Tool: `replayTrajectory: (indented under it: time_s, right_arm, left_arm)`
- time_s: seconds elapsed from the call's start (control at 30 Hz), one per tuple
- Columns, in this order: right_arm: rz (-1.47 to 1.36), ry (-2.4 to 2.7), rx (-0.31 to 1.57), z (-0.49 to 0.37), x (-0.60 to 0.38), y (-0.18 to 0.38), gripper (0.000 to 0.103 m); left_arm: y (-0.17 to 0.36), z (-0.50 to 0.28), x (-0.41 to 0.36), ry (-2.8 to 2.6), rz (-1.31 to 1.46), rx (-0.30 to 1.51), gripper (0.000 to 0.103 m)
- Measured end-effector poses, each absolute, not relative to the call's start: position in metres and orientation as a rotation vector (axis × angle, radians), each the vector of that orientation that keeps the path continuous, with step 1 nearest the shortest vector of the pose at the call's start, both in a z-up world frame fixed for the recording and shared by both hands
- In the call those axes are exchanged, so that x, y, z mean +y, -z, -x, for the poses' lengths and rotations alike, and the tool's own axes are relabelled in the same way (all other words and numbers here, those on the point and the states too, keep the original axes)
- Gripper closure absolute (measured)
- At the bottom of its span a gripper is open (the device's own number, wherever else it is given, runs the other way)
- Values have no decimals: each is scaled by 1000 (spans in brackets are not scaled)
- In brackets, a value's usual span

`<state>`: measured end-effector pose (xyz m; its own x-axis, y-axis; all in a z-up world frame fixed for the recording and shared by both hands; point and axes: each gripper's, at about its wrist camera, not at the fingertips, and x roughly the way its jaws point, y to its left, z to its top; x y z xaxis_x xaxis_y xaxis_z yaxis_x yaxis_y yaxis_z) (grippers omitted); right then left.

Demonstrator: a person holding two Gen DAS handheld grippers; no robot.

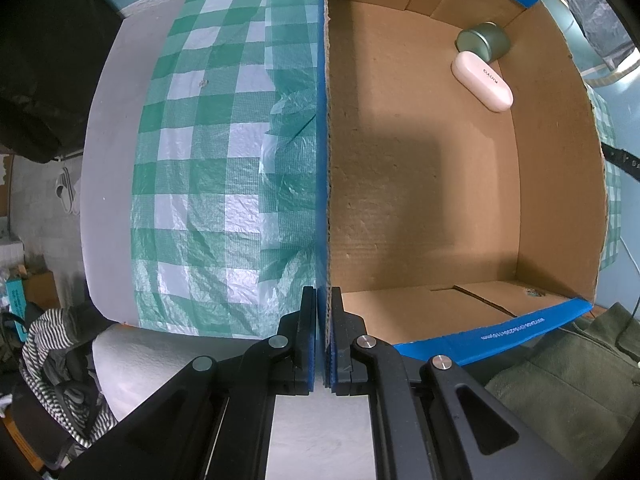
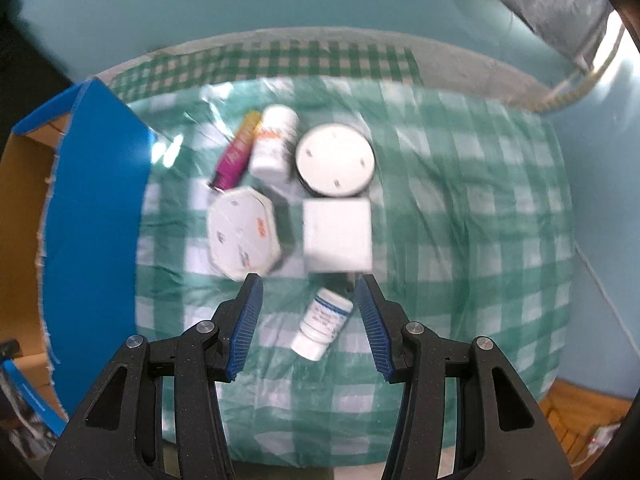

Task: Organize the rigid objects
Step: 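Move the right gripper back down over the white pill bottle, then close the right gripper on the white pill bottle and lift it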

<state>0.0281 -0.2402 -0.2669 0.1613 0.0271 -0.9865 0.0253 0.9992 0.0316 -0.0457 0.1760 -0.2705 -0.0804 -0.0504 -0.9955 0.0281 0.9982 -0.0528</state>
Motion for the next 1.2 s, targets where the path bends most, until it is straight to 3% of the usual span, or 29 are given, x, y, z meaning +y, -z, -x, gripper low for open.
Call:
replayTrajectory:
  time_s: [0.47, 0.83, 0.93, 1.03, 1.2]
  right_arm:
    - [-177, 60, 1482, -24, -269, 316, 54]
    - [-106, 70, 1481, -23, -268, 324, 54]
    - [-105, 68, 1473, -26, -260, 325, 61]
    - [-111, 56, 1458, -25, -256, 326, 77]
    - [-89, 50, 1460, -18, -253, 322, 77]
  left_arm:
    - [271, 48, 174, 56, 18, 1651, 98]
    - [270, 49, 175, 61, 9, 1648, 98]
    - [270, 49, 174, 62, 11, 1648, 98]
    - [269, 48, 175, 64, 10, 1648, 98]
    - [270, 47, 174, 66, 10, 1648, 98]
